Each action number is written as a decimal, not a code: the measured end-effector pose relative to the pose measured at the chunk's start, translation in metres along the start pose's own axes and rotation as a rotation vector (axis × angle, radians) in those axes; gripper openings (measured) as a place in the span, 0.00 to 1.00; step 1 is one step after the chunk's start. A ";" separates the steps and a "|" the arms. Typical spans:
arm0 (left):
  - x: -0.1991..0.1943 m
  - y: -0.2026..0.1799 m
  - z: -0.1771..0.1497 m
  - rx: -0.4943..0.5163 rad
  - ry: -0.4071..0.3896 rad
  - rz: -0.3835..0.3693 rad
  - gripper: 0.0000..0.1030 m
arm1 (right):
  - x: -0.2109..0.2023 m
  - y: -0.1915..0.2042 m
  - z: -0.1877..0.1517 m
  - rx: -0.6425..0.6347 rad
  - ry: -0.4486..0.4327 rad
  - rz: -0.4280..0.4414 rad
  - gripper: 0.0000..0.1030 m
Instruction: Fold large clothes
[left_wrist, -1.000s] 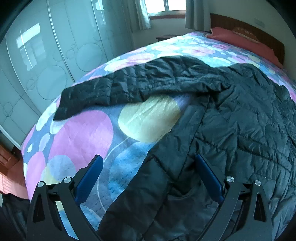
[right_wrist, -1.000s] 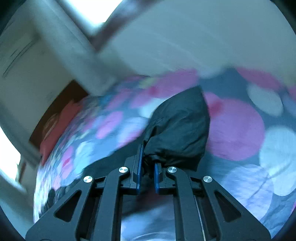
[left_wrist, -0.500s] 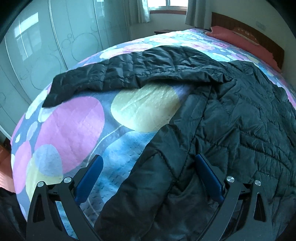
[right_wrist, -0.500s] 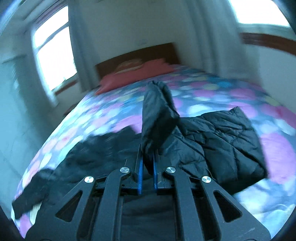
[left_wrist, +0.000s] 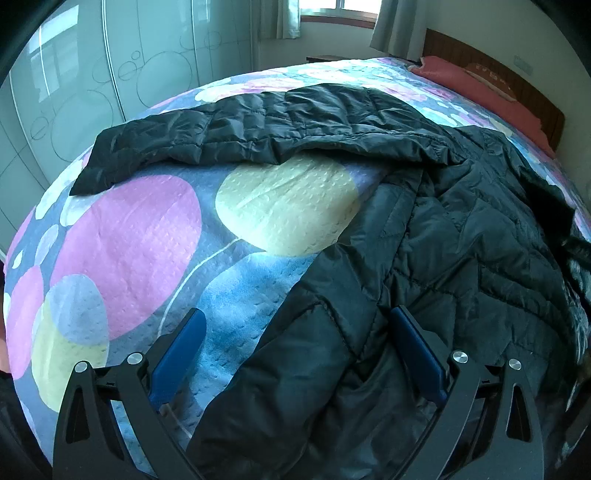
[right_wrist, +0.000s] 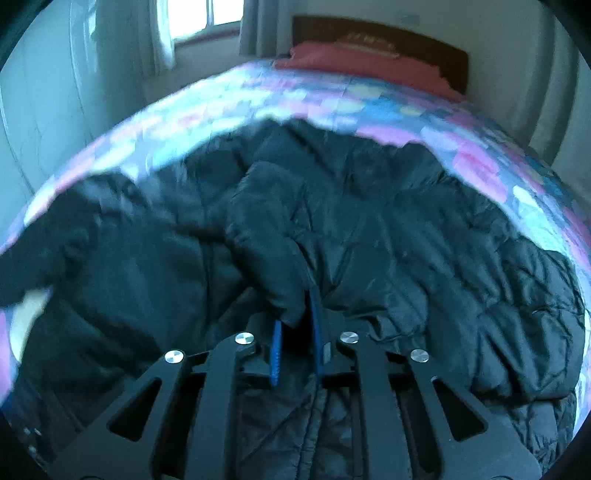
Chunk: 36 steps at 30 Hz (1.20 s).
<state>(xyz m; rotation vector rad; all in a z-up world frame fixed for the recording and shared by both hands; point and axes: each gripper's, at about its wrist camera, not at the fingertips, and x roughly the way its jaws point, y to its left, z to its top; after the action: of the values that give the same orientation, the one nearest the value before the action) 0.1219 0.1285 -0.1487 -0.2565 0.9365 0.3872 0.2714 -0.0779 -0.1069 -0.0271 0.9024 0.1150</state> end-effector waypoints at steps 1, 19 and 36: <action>0.000 0.000 0.000 0.000 0.000 -0.001 0.96 | -0.002 0.001 -0.002 0.006 0.001 0.034 0.44; 0.001 0.000 -0.001 0.010 -0.002 0.008 0.96 | -0.019 -0.236 -0.031 0.410 0.008 -0.256 0.32; 0.002 -0.005 -0.001 0.026 0.000 0.029 0.96 | -0.019 -0.183 -0.055 0.291 0.019 -0.274 0.42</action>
<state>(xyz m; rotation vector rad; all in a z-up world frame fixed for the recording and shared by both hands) 0.1244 0.1246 -0.1502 -0.2196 0.9450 0.4017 0.2376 -0.2656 -0.1307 0.1190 0.9185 -0.2720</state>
